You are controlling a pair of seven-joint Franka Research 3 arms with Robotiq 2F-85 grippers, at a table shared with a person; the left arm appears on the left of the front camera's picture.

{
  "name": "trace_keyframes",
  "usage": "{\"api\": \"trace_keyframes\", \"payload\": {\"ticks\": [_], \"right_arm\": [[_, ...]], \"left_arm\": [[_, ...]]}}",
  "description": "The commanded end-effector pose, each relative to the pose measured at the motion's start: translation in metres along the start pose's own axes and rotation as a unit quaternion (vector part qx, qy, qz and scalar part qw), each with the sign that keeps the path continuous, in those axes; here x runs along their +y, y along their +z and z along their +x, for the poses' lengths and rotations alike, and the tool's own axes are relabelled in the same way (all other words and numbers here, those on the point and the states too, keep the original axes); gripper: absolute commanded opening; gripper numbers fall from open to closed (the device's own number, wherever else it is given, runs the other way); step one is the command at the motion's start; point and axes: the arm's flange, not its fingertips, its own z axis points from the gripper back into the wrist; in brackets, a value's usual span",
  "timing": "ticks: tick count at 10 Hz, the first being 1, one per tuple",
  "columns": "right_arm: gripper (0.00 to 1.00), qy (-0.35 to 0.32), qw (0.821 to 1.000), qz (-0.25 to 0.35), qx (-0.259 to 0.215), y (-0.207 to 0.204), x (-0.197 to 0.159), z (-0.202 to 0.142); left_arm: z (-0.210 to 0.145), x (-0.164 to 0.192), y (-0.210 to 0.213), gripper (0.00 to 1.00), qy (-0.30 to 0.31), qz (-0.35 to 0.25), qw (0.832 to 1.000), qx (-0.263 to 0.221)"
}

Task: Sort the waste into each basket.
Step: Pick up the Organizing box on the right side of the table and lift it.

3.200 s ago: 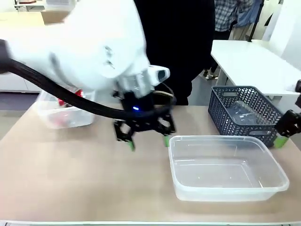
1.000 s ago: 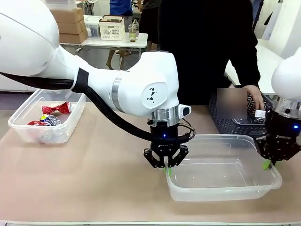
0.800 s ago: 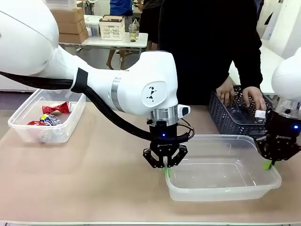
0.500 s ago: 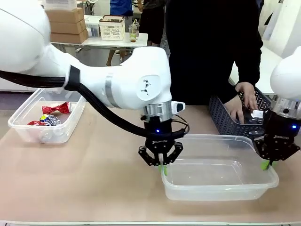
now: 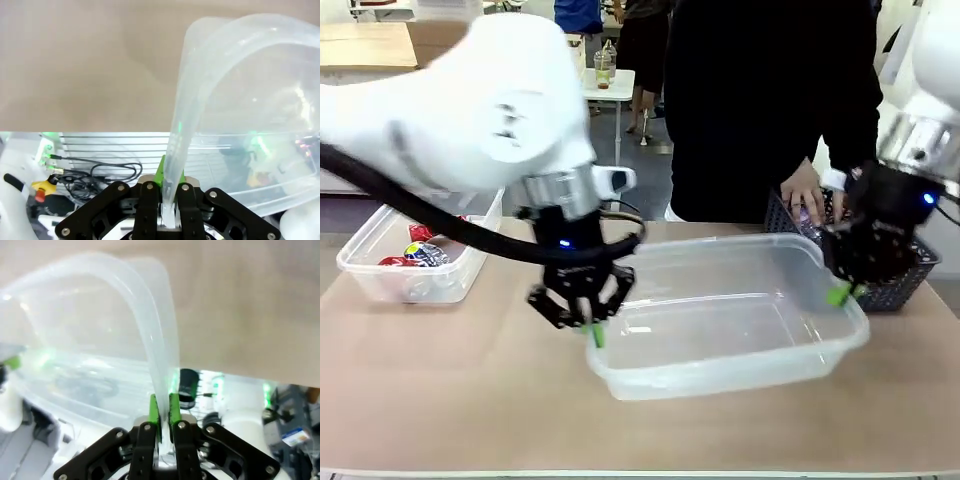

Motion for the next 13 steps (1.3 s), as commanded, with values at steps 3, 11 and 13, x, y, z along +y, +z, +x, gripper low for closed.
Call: {"api": "trace_keyframes", "payload": {"ticks": [3, 11, 13], "right_arm": [[0.0, -0.041, 0.999, -0.004, 0.0, 0.015, 0.059, 0.039], [0.0, -0.021, 0.999, 0.034, -0.028, 0.014, 0.059, 0.023], [0.0, -0.021, 0.999, 0.034, -0.028, 0.014, 0.059, 0.023]], "left_arm": [[-0.015, 0.064, 0.07, 0.0, 0.039, -0.043, 0.997, -0.048], [0.004, 0.062, 0.07, 0.05, 0.017, -0.031, 0.999, -0.037], [0.028, 0.069, 0.075, 0.05, 0.038, -0.038, 0.997, -0.058]]}}
